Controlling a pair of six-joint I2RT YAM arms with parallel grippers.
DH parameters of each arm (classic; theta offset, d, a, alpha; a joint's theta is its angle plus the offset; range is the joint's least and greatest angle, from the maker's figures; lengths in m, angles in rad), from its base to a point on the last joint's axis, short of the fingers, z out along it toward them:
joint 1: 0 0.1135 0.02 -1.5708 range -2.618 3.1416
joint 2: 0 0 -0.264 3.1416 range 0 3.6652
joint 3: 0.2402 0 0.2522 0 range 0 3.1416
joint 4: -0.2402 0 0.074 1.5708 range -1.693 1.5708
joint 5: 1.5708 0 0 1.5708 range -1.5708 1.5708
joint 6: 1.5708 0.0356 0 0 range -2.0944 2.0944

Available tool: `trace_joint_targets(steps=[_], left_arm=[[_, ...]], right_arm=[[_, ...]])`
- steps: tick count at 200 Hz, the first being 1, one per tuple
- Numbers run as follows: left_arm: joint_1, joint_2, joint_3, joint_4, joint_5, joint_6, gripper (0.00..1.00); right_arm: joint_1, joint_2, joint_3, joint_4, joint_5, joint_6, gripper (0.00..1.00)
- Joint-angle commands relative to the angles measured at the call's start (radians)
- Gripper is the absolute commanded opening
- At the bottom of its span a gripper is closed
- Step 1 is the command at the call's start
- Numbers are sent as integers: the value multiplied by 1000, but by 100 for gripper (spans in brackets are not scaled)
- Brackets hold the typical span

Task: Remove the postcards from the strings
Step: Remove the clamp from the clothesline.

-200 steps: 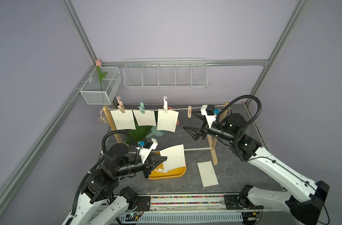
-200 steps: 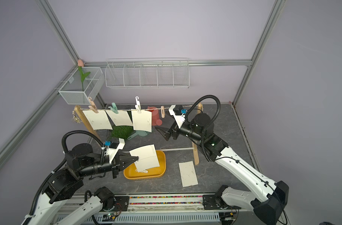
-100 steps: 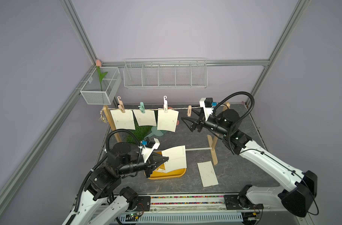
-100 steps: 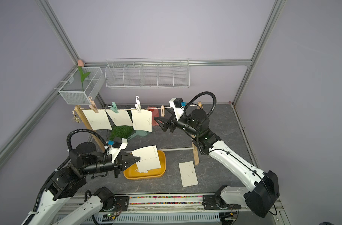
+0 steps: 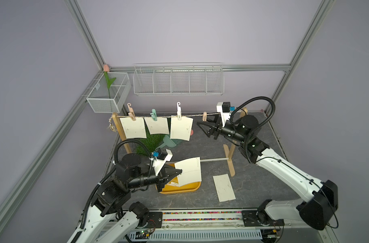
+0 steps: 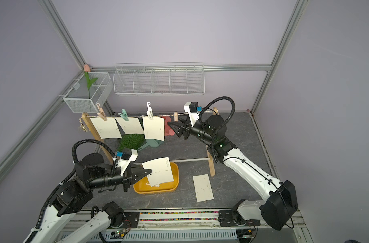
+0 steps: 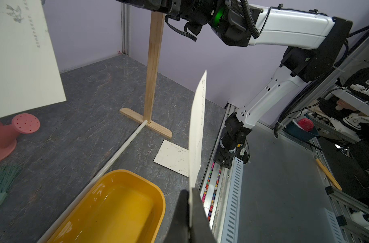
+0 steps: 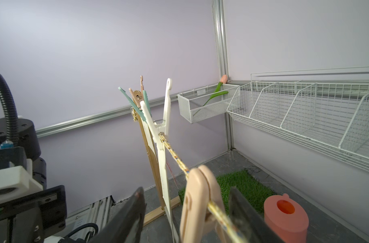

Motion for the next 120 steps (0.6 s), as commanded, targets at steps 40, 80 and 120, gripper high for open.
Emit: trace_joint_targets(steps=[40, 80, 120], left_arm=[[-1, -5, 7, 17, 6, 0, 0], [-1, -12, 14, 21, -2, -10, 0], [-1, -31, 28, 50, -20, -26, 0]], right_arm=[[-3, -5, 12, 5, -43, -26, 43], [-3, 0, 12, -3, -53, -30, 32], [-2, -17, 12, -71, -71, -65, 27]])
